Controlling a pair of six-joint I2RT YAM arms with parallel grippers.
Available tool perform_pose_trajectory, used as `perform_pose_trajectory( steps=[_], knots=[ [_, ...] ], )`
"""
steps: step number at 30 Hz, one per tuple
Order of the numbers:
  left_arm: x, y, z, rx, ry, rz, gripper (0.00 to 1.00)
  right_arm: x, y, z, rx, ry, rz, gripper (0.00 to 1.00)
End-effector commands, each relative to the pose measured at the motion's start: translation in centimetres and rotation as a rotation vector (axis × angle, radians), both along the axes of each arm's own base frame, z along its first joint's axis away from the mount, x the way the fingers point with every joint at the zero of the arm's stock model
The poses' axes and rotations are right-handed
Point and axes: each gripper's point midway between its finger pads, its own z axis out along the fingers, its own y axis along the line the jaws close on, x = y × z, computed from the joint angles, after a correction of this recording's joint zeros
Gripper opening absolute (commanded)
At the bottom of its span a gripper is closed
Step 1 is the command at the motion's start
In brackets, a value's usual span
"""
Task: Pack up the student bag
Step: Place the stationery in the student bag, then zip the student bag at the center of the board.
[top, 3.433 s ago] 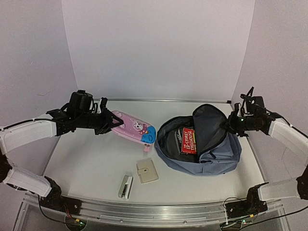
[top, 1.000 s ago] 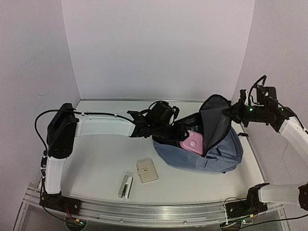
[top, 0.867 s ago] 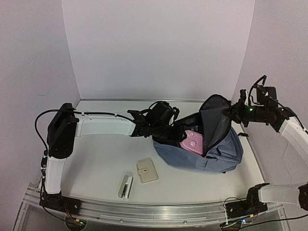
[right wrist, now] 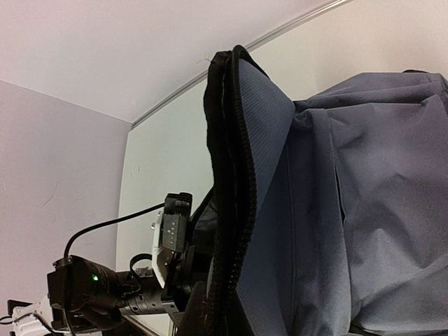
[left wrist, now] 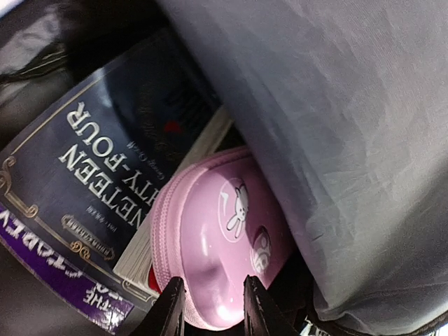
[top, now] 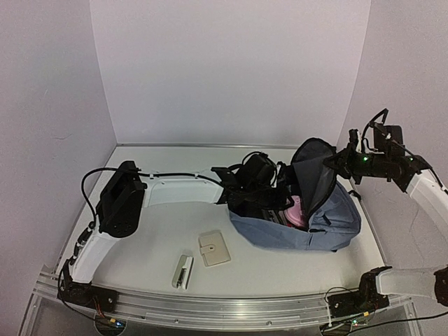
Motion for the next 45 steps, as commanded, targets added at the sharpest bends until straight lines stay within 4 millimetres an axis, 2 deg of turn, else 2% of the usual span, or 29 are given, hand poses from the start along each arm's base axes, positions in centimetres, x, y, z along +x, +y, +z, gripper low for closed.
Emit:
perform_pose_trajectory(
  steps=[1,6,10,13,15,20,22,25,28,35,39,42,45],
  knots=[
    [-2.9,-3.5,1.4,-0.101,0.024,-0.100,0.28,0.4,0.0,4.1,0.015,-0.133,0.005,0.00],
    [-3.3,-4.0,1.1,-0.104,0.031,-0.106,0.29,0.3,0.0,4.3,0.015,-0.137,0.009,0.00],
    [-2.3,-2.4,3.5,-0.059,-0.052,-0.060,0.36,0.2,0.0,4.5,0.014,-0.146,0.011,0.00],
    [-1.4,0.1,6.6,-0.022,-0.131,0.001,0.53,0.1,0.2,4.5,0.008,-0.153,0.025,0.00],
    [-0.9,2.2,7.8,0.006,-0.164,0.042,0.63,0.1,0.2,4.6,-0.003,-0.162,0.033,0.00],
    [0.7,9.0,9.7,0.072,-0.192,0.194,0.75,-0.1,0.3,4.9,-0.022,-0.189,0.058,0.00],
    [1.7,11.9,8.5,0.118,-0.150,0.245,0.79,-0.2,0.4,4.9,-0.026,-0.194,0.064,0.00],
    [2.9,15.8,4.7,0.189,0.017,0.277,0.82,-0.2,0.5,4.9,-0.027,-0.195,0.075,0.00],
    [3.0,17.5,2.4,0.226,0.093,0.302,0.83,-0.1,0.7,4.7,-0.026,-0.190,0.080,0.00],
    [2.0,15.7,-0.9,0.212,0.195,0.229,0.85,0.1,1.2,4.1,-0.021,-0.178,0.092,0.00],
    [1.6,14.7,-2.3,0.205,0.249,0.199,0.81,0.0,1.5,4.1,-0.022,-0.177,0.100,0.00],
    [1.1,14.1,-2.8,0.178,0.285,0.176,0.71,0.0,1.7,3.9,-0.025,-0.174,0.102,0.00],
    [0.7,13.9,-3.5,0.174,0.315,0.168,0.56,0.1,2.0,3.8,-0.024,-0.173,0.109,0.00]
  ],
)
